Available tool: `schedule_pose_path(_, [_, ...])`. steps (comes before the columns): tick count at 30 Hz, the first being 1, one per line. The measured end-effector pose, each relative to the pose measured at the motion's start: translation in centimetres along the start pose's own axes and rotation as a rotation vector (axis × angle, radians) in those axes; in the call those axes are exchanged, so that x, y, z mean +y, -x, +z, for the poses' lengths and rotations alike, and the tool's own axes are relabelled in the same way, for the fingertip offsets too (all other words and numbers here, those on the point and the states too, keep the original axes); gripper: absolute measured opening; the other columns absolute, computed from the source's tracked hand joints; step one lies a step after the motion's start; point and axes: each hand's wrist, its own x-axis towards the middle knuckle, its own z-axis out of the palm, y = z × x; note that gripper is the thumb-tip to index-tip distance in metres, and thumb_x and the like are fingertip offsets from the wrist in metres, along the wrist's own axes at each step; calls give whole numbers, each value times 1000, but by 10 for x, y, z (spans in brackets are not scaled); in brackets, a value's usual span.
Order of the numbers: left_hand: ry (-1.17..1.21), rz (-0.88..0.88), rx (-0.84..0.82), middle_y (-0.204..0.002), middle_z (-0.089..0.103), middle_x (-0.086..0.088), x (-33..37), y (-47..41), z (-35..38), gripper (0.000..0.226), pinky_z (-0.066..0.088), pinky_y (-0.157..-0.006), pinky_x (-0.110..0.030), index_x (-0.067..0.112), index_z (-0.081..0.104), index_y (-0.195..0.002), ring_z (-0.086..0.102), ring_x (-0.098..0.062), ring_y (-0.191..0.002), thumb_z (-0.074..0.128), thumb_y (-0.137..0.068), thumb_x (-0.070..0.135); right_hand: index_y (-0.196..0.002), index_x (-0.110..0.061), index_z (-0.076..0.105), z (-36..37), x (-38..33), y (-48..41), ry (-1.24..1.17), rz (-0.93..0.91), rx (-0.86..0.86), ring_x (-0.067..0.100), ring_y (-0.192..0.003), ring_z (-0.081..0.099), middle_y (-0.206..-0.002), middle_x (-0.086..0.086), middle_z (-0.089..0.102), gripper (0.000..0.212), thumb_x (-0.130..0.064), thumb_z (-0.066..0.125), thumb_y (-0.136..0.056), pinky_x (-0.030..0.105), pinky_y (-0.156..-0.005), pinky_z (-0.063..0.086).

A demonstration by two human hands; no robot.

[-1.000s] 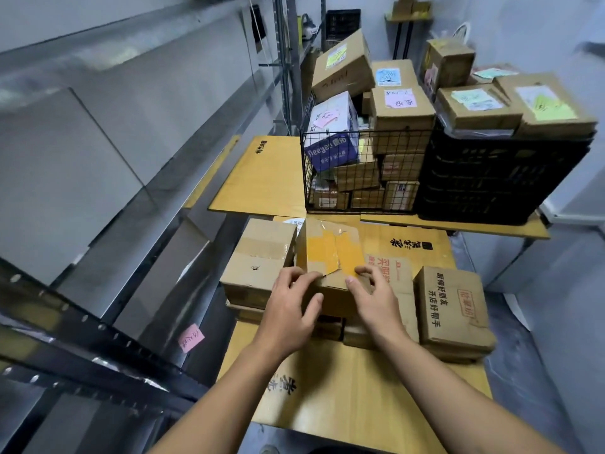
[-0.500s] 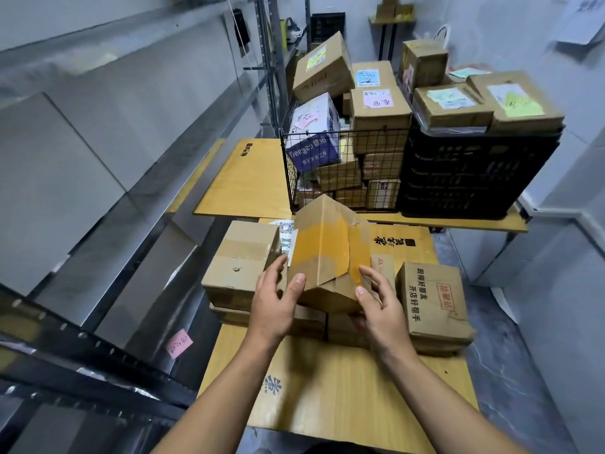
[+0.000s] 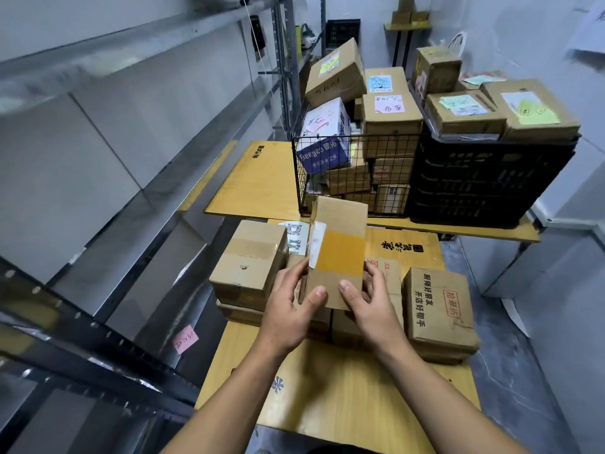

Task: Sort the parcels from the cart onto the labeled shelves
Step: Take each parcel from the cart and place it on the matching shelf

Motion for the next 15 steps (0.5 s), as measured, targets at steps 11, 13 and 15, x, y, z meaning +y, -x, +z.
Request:
schedule_pose_path(11, [24,-75,64,-139,46,8,-7,-2,-13,57,45,-97,-15,42,46,-137,50,-5,-126,68,-85,45,-125,-29,56,-17,-16,-4,-390,185,-33,24,-107,66,-114,1,73,28,-18,52,-100,49,-93,53])
schedule_pose_path(13, [94,-93,34,-141,49,11,-10,0,-15,64,48,-103,-37,46,44,-138,51,-7,-127,68,-80,54,-120,-32,57,-19,-20,-4,-387,183,-72,24,-105,67,-113,3,72,27,-21,55,-95,49,-92,55])
schedule_pose_path(15, [98,-82,44,-139,52,10,-9,1,-16,62,50,-102,-44,49,44,-136,52,-10,-127,68,-79,53,-126,-34,53,-18,-21,-5,-317,138,-95,19,-104,69,-122,4,67,34,-20,55,-95,41,-83,59])
